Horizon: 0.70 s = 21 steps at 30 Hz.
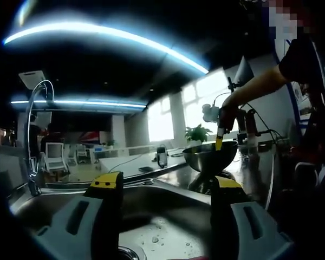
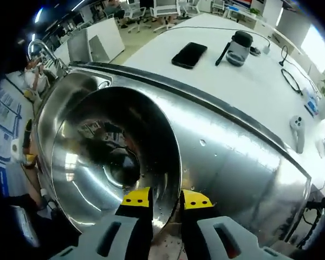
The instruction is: Pick up bowl with dirty water move over sink pour dirty water into sink return bowl to place
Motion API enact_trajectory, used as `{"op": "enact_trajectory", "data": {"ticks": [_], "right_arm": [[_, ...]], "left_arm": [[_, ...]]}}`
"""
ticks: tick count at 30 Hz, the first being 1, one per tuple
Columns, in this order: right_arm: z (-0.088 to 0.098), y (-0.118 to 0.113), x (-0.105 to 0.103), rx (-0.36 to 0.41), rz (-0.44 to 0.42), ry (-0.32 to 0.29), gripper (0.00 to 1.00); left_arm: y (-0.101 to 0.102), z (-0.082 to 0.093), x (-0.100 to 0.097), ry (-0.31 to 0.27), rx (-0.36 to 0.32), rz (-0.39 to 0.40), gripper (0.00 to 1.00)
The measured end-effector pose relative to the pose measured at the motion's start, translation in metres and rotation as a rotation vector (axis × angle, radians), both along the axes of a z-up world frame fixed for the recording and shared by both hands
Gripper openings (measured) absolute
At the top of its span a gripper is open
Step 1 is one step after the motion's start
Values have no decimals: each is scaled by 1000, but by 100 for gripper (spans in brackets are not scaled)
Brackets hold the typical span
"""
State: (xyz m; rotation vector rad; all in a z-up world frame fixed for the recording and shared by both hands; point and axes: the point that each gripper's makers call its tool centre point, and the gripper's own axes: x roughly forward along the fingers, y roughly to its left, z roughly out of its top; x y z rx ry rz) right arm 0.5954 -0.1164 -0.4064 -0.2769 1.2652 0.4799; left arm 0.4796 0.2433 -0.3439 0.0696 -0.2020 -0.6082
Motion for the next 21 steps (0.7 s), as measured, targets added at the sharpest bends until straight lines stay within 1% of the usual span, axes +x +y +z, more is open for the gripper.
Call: {"op": "enact_trajectory", "data": {"ticks": [2,3,5,6,7,8,11,12,13,15,16,17,19,21], "right_arm": [[-2,4,-5,28,-32,33,11],[-4,3,-6,26,-33,41,11],[-5,0,0,24,-38,58,10],[-7,0,-2,25,-47,76,9],[-10,-1,-2,20,-67,85,5],[-11,-5,3,6,-66,85,2],[-12,-7,13,6,-71,94,3],[-12,-5,9,9,-74,95,3],[-12,-5,8,14,-80,98,3],[-11,-6,13,21,-94,104,2],[-11,-4,7,21,-94,101,2],[-11,-3,6,23,-93,100,2],[-9,-6,14,34,-97,95,1],[-10,-5,10,42,-106,88,1]], "left_arm": [[0,0,0,-1,-1,-2,60],[0,0,0,-2,-1,-3,60],[-1,0,-1,-4,1,-4,60],[-1,0,-1,-4,1,-4,60],[-1,0,-1,-5,1,-3,60],[-1,0,-1,-6,0,-3,60],[-2,1,-1,-8,-1,-4,60],[-2,1,-1,-8,-1,-5,60],[-2,1,-1,-8,0,-5,60],[-2,0,-1,-9,1,-6,60],[-3,0,-1,-9,1,-6,60],[-3,1,0,-10,2,-6,60],[-3,1,0,-10,2,-7,60],[-3,1,0,-11,3,-6,60]]}}
